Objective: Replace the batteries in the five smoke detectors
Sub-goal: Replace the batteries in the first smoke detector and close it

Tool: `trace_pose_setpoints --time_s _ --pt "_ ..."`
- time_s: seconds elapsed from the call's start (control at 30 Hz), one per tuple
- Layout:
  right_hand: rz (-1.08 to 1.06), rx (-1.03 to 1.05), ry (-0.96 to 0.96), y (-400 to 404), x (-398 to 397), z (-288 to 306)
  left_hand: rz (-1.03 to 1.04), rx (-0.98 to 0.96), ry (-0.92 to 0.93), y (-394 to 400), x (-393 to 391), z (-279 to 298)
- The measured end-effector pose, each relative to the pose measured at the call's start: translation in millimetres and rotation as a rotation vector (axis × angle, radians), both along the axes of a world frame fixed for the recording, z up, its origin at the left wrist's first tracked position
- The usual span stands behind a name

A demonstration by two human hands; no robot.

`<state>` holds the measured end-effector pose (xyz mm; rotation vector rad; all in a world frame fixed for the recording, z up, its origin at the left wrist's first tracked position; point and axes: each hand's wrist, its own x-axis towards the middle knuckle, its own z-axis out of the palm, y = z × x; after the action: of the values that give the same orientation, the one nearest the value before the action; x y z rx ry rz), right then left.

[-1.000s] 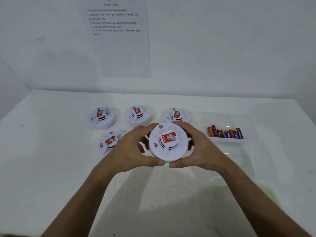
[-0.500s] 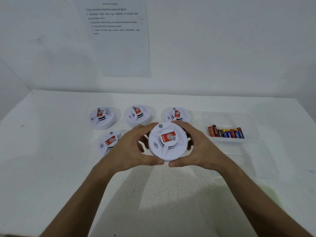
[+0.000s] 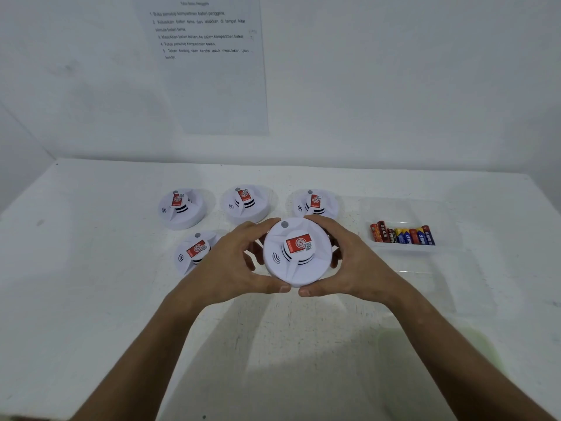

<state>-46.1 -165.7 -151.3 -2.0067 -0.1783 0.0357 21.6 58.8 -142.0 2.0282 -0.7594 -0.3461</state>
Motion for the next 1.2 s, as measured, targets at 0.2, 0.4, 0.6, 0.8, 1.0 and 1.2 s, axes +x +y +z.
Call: trace_pose_setpoints --time_s 0.2,0.4,0.6,0.8,1.0,1.2 --pt "-0.002 0.006 0.007 1 1 -1 0.006 -0.006 0.004 1 1 -3" --pt "0.01 0.004 0.011 4 4 -3 0.002 0.004 0.004 5 3 -5" --pt "0.008 0.02 0.013 6 6 -3 0.017 0.017 -0.001 8 6 -7" --pt "-0.02 -0.013 0.025 12 8 -14 0.037 0.064 -0.013 10 6 -10" --pt "-0.037 -0.084 0.055 16 13 -24 0.051 0.108 -0.018 12 10 -19" --pt "-0.159 -0.133 0.081 25 23 -38 0.14 0.141 -0.016 13 14 -34"
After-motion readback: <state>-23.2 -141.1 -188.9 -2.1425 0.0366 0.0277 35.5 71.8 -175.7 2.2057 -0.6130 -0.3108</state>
